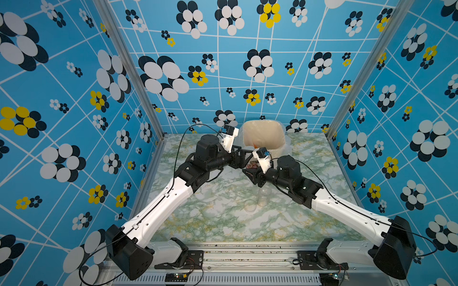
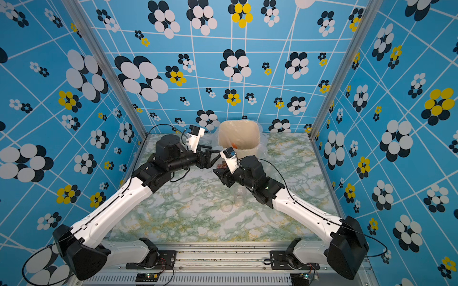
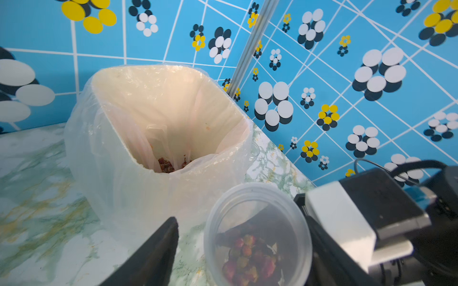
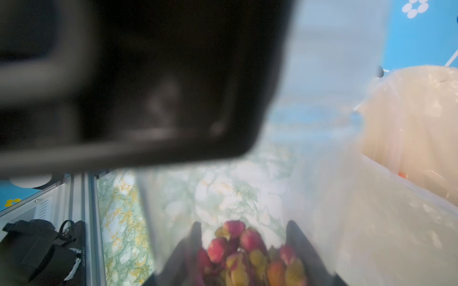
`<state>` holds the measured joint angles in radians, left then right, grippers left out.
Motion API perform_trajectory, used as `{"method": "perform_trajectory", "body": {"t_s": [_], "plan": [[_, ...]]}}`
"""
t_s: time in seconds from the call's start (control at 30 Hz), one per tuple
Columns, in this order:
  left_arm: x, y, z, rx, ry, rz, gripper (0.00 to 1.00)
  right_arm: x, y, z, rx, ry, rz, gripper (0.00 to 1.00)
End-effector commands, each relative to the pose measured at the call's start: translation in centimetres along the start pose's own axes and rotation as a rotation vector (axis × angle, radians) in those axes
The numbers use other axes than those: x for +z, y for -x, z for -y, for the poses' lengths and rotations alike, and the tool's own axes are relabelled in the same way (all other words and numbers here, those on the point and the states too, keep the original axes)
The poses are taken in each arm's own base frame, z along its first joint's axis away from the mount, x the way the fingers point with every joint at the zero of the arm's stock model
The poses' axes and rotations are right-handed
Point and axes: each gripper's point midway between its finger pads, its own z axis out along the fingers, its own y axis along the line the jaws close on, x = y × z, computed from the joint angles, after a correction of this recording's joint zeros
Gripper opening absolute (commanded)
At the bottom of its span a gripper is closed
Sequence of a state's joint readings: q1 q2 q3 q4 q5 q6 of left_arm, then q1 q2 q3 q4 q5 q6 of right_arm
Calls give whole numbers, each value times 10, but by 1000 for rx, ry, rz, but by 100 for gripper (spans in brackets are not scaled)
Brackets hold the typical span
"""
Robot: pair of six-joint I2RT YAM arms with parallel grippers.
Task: Empty the moldy dried flower tea in the jars
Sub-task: Unscrew the lid from the jar.
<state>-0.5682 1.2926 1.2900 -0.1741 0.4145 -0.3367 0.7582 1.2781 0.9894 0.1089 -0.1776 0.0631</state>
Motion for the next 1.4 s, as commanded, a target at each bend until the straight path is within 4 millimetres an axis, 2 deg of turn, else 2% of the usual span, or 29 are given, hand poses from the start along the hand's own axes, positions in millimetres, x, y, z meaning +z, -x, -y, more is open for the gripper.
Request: {"method": "perform_trajectory", "body": {"t_s": [0.0,0.1,0.27,0.33,0.4,0.57,0.73,1.23,1.37], "plan": [[-12,-5,31,61,-201,-37,92,-11,16,-15,-6,112,41,0],[-26,1,37,67,-299,-16,100,-16,16,-22,4,185,30,0],[-46,9,52,70,-459,4,99,-23,16,-37,41,321,14,0],[-49,11,51,63,-481,8,99,-26,17,-44,53,380,14,0],[-49,11,46,37,-494,2,99,-29,20,-52,68,438,19,0],[-49,10,48,11,-567,-10,93,-31,22,-63,99,521,16,0],[-46,10,48,-5,-588,-12,85,-27,20,-64,114,535,5,0],[-31,-6,38,-11,-509,-67,80,-27,23,-64,118,536,13,0],[-29,-6,37,-17,-499,-69,69,-26,22,-63,119,536,11,0]]}}
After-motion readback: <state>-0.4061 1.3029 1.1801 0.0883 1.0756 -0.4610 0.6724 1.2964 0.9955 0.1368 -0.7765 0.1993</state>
